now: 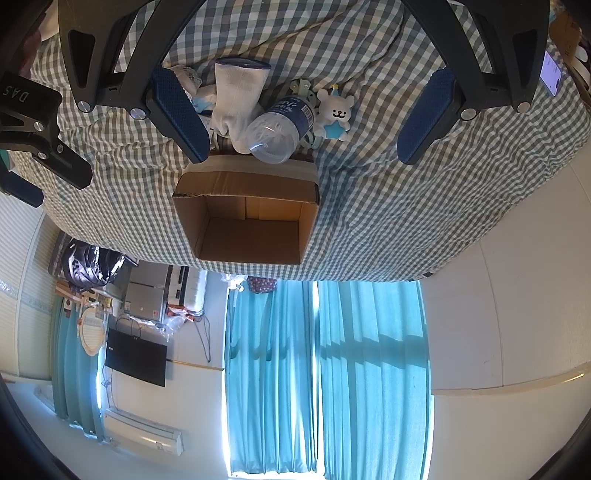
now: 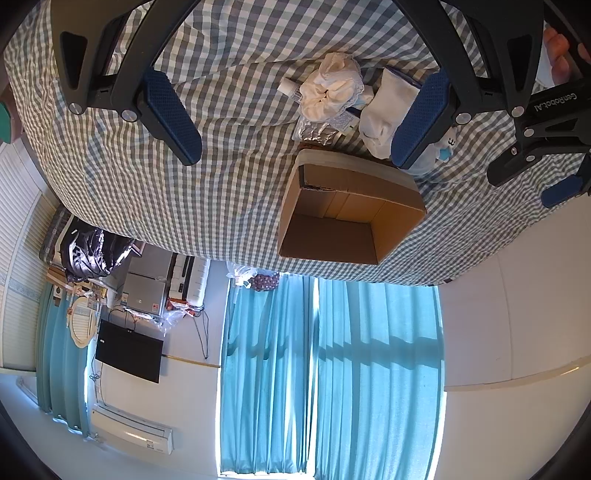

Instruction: Organize objects

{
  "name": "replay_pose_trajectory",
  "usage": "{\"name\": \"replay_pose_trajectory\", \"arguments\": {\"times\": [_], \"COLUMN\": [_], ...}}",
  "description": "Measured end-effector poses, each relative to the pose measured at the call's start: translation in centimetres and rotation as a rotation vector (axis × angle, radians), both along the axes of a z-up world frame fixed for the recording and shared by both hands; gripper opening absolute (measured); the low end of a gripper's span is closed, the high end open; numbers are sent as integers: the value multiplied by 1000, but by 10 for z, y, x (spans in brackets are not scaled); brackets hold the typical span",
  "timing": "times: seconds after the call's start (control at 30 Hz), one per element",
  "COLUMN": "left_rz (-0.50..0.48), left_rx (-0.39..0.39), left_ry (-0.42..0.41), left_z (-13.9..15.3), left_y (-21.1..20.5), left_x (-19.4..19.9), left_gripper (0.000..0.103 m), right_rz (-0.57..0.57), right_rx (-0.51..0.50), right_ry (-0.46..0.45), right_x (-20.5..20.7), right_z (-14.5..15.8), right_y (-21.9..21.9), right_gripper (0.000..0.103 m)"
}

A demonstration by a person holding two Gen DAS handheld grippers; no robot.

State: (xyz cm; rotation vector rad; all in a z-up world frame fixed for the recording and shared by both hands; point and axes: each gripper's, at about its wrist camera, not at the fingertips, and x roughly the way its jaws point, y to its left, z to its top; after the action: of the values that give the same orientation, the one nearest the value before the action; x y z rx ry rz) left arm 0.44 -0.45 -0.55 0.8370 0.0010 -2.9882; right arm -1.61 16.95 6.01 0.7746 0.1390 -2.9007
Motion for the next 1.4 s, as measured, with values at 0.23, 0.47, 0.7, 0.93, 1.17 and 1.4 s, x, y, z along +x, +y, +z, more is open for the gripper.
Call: {"name": "replay_pose_trajectory", "arguments": {"times": [0.23,0.47,0.7,0.93,1.17,1.4], "left_rz": [3,8,23,30,31,34], "left_rx": [-5,-8,-14,-18,-14,-5], "left_ry": [1,-4,-8,-8,-22,-83], "left_z": [0,0,1,0,-7,-31], "left_y": [0,1,3,3,-1,-3], "left_x": [2,1,0,0,-2,-12], "left_gripper": [103,103,103,103,103,103], "right_rz": [3,7,9,13,24,16], "right_rx": [-1,2,5,2,7,12], "right_ry": [-2,-5,-13,-21,-39,-118], "right_x": [0,1,1,1,-1,-15], "right_z": [-1,-1,-1,-1,-5,-27], "right_y": [-1,-2,-4,-3,-4,-1], "right_gripper": [103,103,103,103,103,103]}}
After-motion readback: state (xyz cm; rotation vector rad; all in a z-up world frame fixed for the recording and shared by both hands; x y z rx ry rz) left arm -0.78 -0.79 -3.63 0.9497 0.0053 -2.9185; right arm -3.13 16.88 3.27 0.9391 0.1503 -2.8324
